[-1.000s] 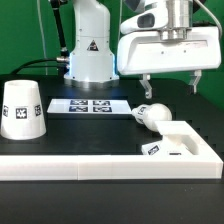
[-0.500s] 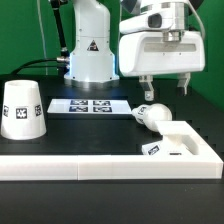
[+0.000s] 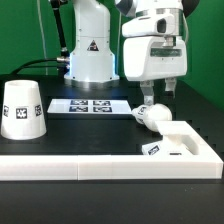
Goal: Assemble lamp
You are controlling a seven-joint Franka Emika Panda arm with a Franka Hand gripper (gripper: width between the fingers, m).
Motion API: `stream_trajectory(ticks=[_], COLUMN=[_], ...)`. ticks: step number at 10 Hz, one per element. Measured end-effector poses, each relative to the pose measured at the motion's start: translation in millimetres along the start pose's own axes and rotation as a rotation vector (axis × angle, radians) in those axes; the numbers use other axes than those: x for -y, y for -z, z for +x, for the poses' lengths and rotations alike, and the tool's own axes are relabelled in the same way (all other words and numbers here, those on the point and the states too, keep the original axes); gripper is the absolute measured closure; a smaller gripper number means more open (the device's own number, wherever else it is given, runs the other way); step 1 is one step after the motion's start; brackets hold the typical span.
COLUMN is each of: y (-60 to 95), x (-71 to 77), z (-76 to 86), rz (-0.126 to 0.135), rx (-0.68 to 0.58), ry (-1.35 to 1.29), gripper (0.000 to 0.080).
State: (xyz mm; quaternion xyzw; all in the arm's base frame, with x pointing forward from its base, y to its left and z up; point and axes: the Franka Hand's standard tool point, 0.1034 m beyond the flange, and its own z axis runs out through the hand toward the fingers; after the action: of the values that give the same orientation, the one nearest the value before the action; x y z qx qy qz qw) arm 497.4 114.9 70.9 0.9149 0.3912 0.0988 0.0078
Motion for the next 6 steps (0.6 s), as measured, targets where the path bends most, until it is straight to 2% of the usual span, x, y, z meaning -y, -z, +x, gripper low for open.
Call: stream_trajectory(ticks=[1, 3, 5, 6], y=[-0.9, -1.4, -2.6, -3.7], x=[5.8, 7.5, 11.0, 17.6], z=[2.2, 2.9, 1.4, -0.4], rz=[0.004, 0.008, 0.023, 0.056], rx=[0.001, 0.007, 0.030, 0.089], ry=[-0.030, -0.070, -0.070, -0.102], gripper=[0.0100, 0.0100, 0.0100, 0.0100])
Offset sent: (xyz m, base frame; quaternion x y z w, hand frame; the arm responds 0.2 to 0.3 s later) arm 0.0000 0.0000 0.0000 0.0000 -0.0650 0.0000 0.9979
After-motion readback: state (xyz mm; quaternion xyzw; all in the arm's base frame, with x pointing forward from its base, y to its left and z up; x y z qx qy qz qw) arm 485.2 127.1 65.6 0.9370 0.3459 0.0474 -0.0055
